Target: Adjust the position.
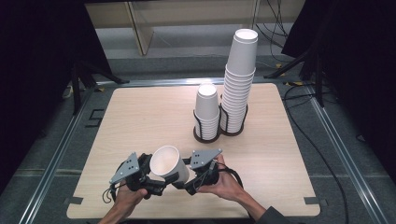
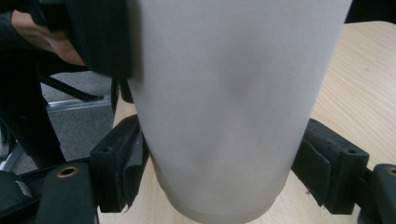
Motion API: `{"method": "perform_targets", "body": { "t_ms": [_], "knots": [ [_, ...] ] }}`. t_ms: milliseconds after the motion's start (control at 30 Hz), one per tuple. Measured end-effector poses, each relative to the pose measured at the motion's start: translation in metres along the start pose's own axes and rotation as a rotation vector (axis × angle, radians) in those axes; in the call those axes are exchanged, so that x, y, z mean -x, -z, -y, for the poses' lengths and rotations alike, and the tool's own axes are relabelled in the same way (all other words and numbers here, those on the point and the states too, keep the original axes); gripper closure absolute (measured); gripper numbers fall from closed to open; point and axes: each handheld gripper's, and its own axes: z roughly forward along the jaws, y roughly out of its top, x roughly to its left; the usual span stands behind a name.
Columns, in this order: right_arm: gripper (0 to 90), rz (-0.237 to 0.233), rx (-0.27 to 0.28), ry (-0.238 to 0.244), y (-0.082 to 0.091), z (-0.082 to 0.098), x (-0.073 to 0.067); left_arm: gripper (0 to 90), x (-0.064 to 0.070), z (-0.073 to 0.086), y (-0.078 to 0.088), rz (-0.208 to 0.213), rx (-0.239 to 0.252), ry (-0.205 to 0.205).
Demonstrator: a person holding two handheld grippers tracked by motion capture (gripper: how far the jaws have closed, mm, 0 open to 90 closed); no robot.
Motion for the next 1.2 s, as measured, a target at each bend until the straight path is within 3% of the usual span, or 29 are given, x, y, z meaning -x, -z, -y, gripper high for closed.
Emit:
{"method": "perform_targets", "body": {
  "t_ms": [333, 567, 767, 800, 833, 1200],
  "knots": [
    [23.9, -0.025, 0.006, -0.027, -0.005, 0.003, 0.0, 10.3, -0.002, 0.0, 0.001, 0.002, 0.002, 0.001],
    [21.1, -0.028, -0.01, -0.081, -0.006, 0.007, 0.002, 12.4, -0.005, 0.001, 0.002, -0.024, -0.016, 0.002],
    [18.0, 0.016, -0.042, -0.093, 0.005, 0.011, 0.008, 12.9, -0.012, 0.0, 0.006, -0.097, -0.027, 0.004],
    [18.0, 0.043, -0.046, -0.105, 0.01, 0.013, 0.01, 12.9, -0.014, 0.001, 0.007, -0.123, -0.042, 0.003],
    [18.1, 0.06, -0.042, -0.092, 0.013, 0.013, 0.012, 13.0, -0.014, 0.001, 0.007, -0.123, -0.042, 0.003],
    [19.6, 0.115, -0.051, -0.124, 0.033, 0.022, 0.016, 12.8, -0.025, 0.004, 0.006, -0.245, -0.11, -0.047]
  ]
}}
